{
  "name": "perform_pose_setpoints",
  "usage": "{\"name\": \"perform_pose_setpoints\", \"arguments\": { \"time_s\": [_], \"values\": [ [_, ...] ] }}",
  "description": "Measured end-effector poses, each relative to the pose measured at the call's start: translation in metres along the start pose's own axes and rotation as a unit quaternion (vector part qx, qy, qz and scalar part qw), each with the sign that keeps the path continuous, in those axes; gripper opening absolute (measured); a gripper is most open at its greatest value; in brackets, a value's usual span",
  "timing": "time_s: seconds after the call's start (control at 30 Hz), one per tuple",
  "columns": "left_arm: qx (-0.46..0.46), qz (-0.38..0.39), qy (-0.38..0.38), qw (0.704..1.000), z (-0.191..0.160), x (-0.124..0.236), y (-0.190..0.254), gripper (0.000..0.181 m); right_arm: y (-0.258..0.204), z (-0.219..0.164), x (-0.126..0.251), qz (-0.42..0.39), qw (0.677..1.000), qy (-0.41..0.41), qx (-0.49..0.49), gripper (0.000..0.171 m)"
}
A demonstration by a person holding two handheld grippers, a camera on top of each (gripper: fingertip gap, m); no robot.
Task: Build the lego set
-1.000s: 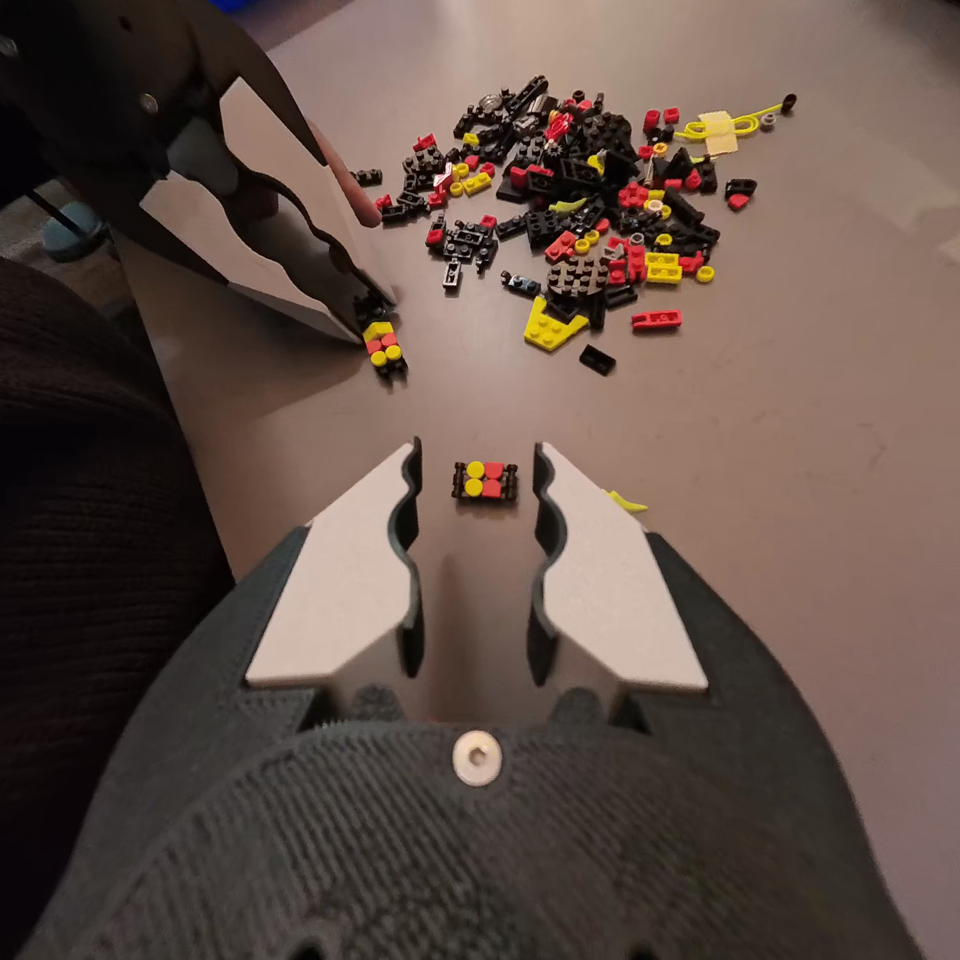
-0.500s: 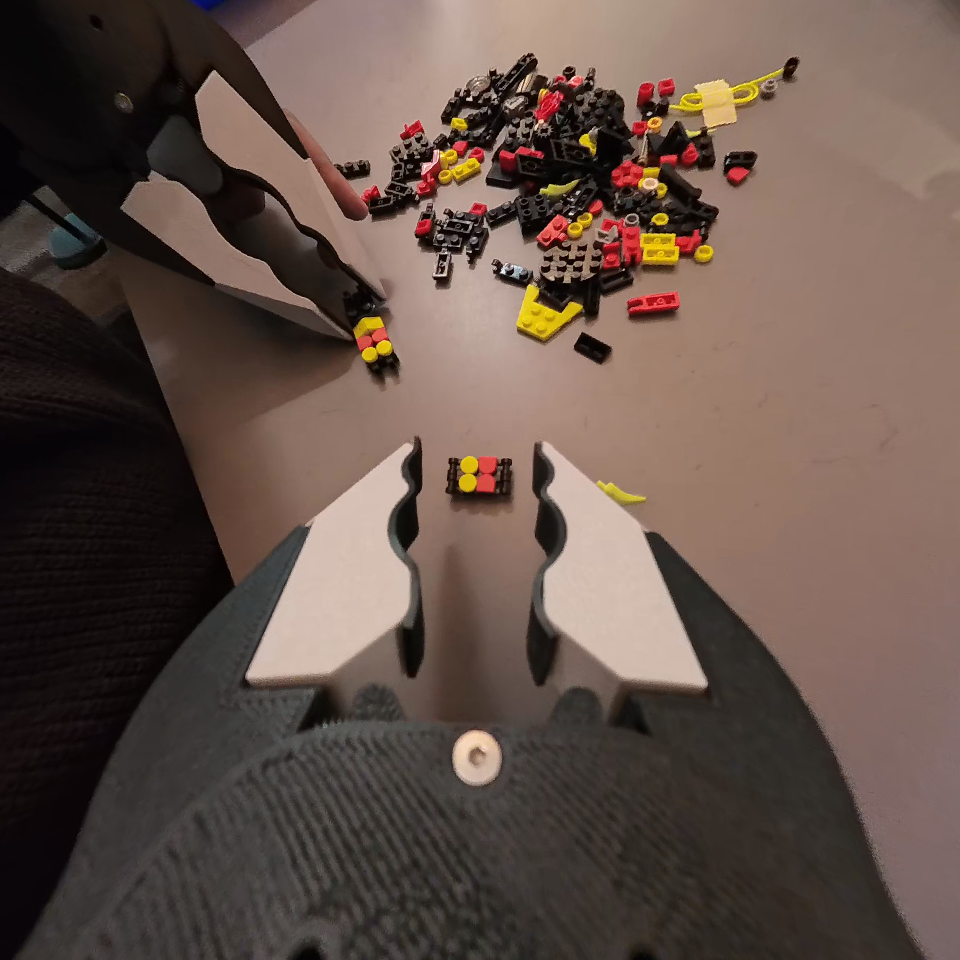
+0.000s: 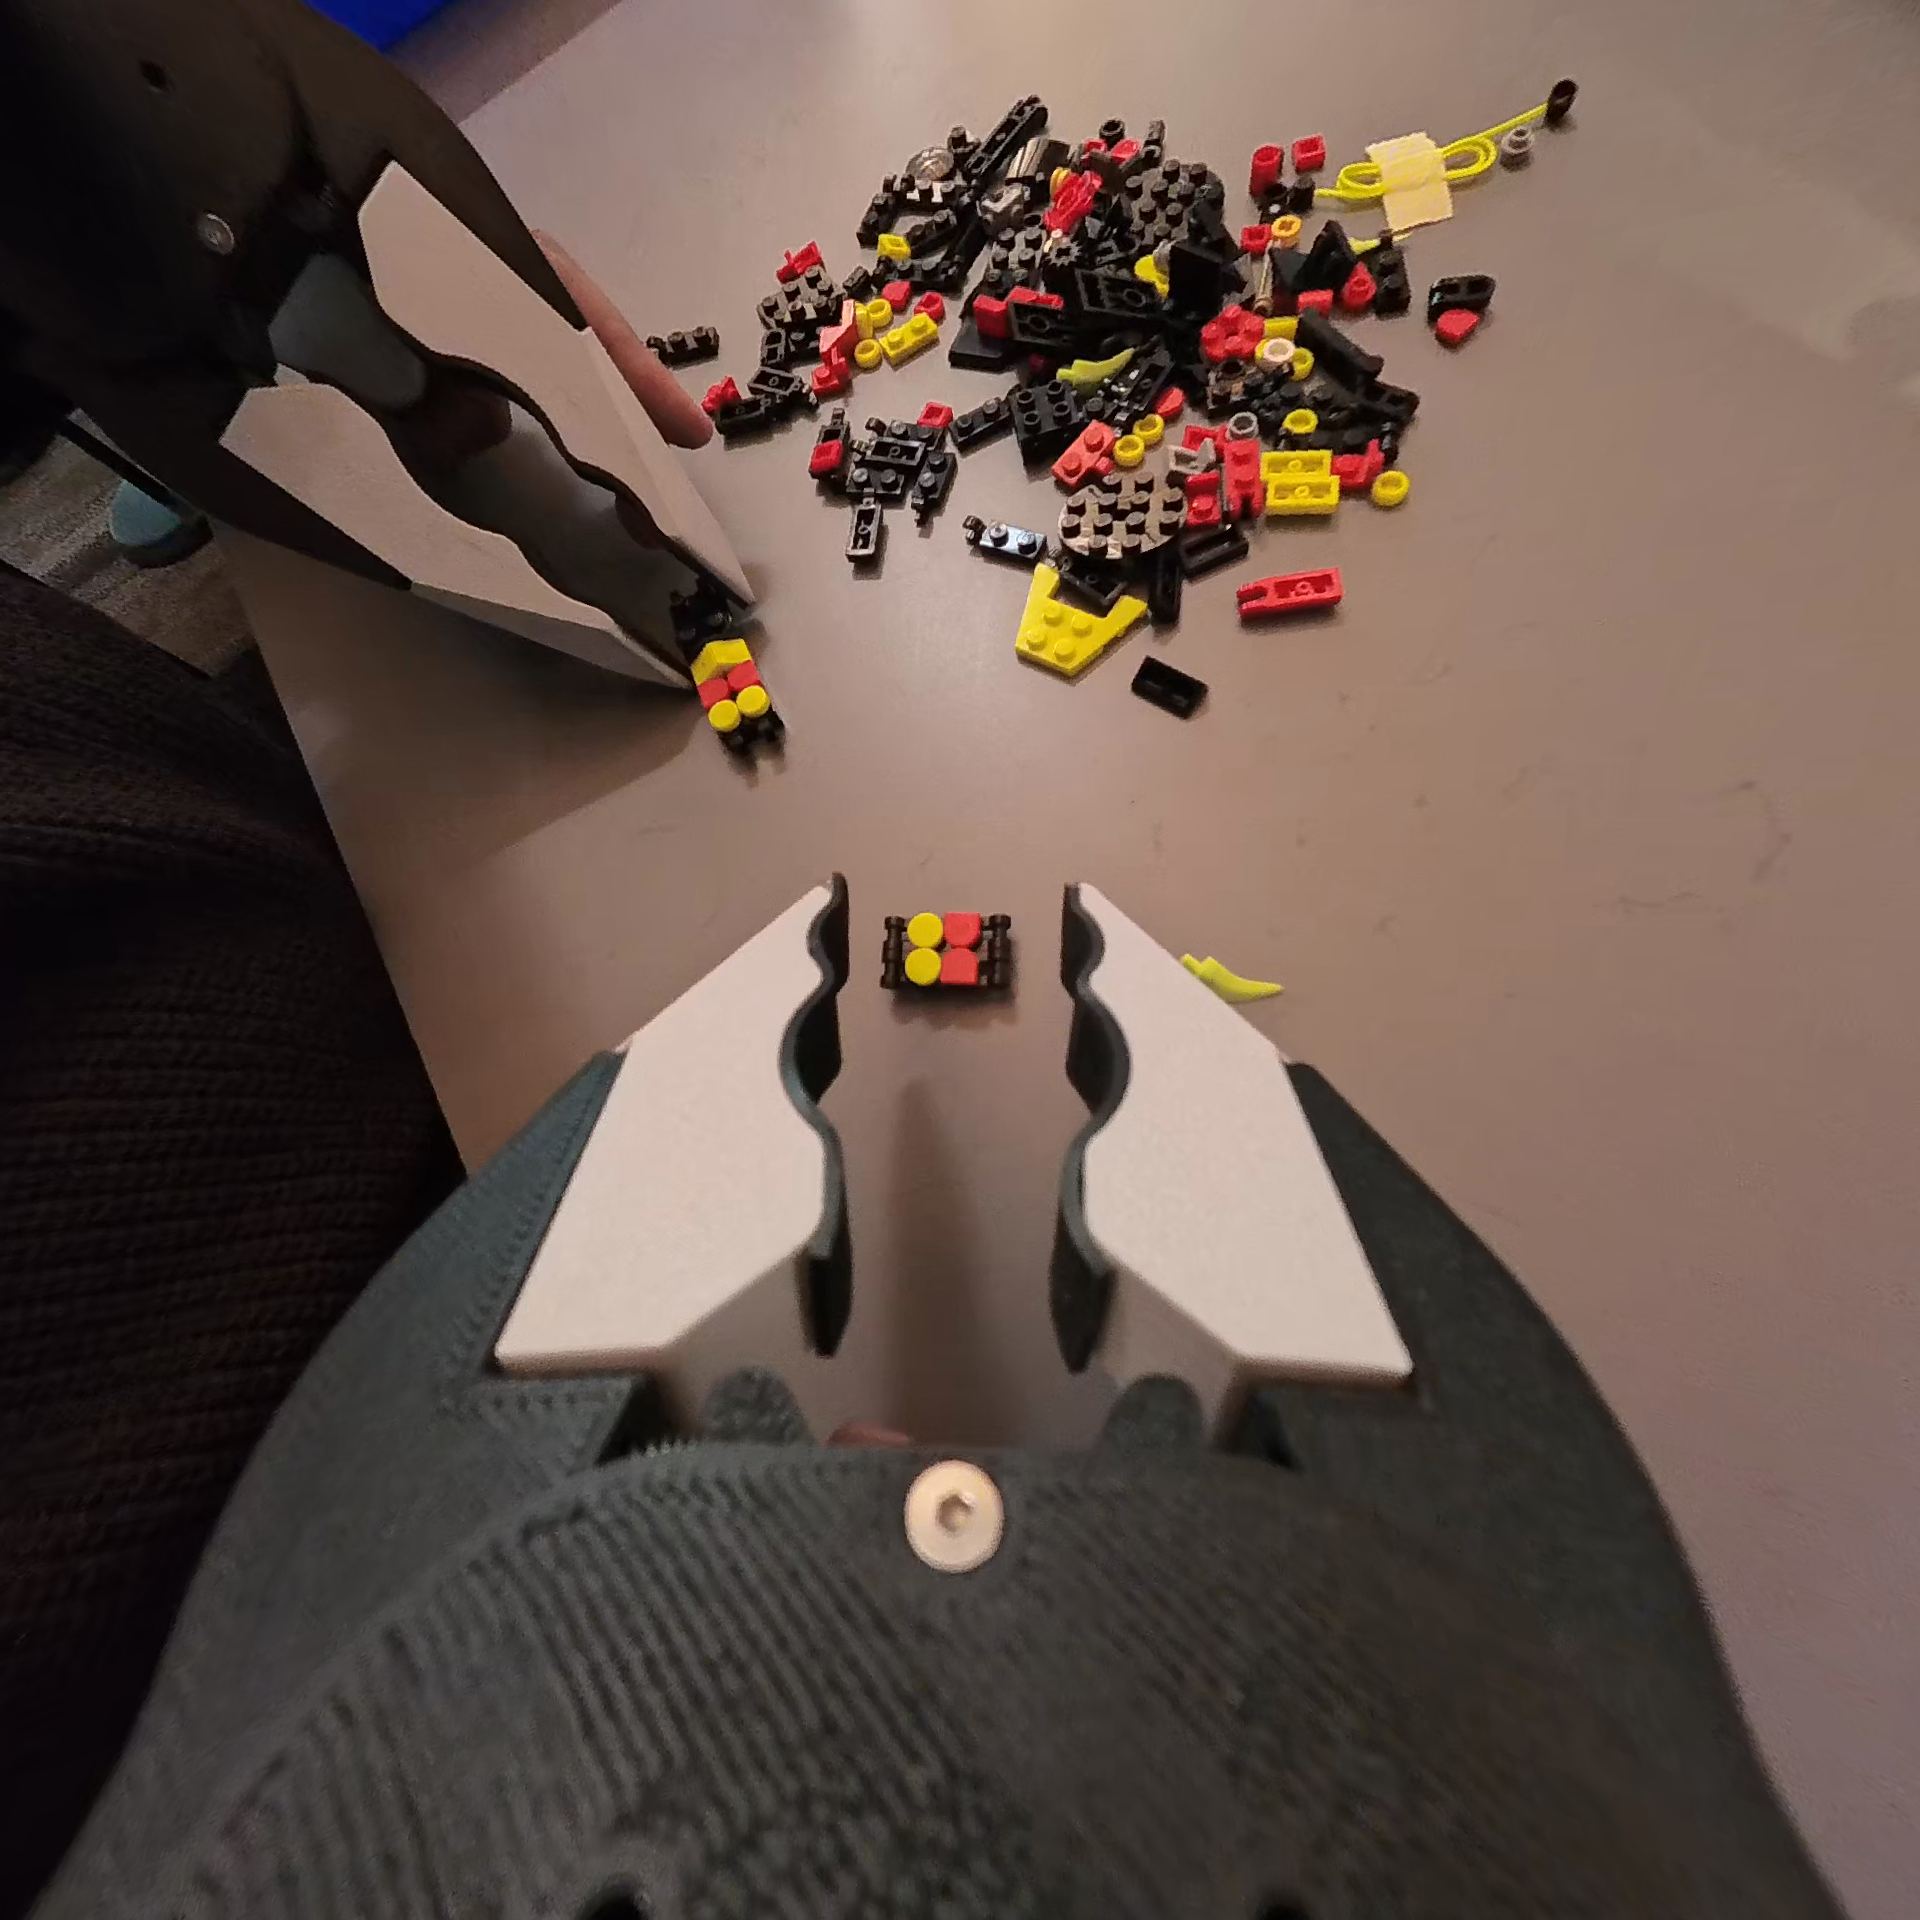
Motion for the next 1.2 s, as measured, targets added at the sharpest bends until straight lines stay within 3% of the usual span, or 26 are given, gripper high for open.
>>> {"name": "perform_pose_setpoints", "arguments": {
  "time_s": [0.3,0.4,0.57,0.87,1.2],
  "values": [
    [0.0,0.0,0.0,1.0,0.0,0.0,0.0,0.02,0.004,0.004,0.004,-0.009,1.0,0.015,-0.002,0.039],
    [0.0,0.0,0.0,1.0,0.0,0.0,0.0,0.021,0.003,0.006,0.011,-0.015,1.0,0.014,0.017,0.026],
    [0.001,-0.001,0.0,1.0,0.0,0.0,-0.001,0.02,-0.003,-0.004,0.019,-0.046,0.994,-0.054,0.077,0.015],
    [0.001,-0.001,-0.001,1.0,-0.001,0.0,-0.001,0.021,0.007,-0.027,-0.001,-0.105,0.974,-0.147,0.136,0.005],
    [0.0,0.001,-0.001,1.0,-0.001,0.0,-0.001,0.021,-0.002,-0.008,-0.027,-0.135,0.972,-0.072,0.181,0.0]
  ]
}}
Point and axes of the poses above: each gripper's, where its closed fingertips meet, x back along the fingers, z out of its top, y = z × x across the jaws, the point moved 3 cm from there along x, back along the fingers
